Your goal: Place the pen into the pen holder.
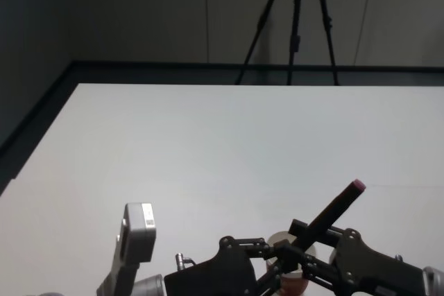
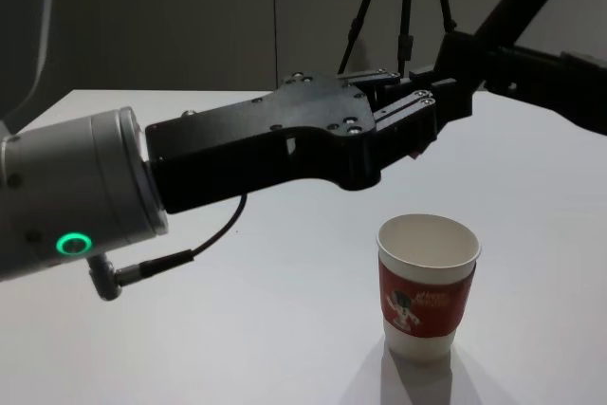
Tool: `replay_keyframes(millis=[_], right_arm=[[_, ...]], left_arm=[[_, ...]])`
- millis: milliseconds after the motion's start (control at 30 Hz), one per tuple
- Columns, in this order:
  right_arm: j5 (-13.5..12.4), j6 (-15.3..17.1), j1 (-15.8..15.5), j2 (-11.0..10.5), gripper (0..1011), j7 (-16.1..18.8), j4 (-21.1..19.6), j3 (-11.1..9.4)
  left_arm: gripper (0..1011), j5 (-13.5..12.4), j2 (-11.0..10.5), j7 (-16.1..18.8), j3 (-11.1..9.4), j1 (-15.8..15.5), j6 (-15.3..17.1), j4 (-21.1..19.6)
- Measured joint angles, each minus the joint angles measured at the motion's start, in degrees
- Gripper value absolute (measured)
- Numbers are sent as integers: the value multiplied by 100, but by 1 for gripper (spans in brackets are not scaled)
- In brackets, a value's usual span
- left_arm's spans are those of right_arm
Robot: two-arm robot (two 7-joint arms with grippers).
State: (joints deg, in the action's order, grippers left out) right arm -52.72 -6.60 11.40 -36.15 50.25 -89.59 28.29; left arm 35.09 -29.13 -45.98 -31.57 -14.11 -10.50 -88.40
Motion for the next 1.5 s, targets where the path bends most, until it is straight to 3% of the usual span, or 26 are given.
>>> replay_keyframes(millis=[100, 367, 1500], right_arm=[[-23, -3, 0, -9, 491, 18, 1, -10], [-40, -45, 2, -39, 254, 121, 7, 1], [-23, -47, 0, -51, 236, 153, -8, 29]], left_arm=[[183, 0, 0, -4, 0, 0, 0, 0], [183, -3, 0, -20, -2, 0, -1, -2], [183, -2, 0, -2, 0, 0, -1, 1]])
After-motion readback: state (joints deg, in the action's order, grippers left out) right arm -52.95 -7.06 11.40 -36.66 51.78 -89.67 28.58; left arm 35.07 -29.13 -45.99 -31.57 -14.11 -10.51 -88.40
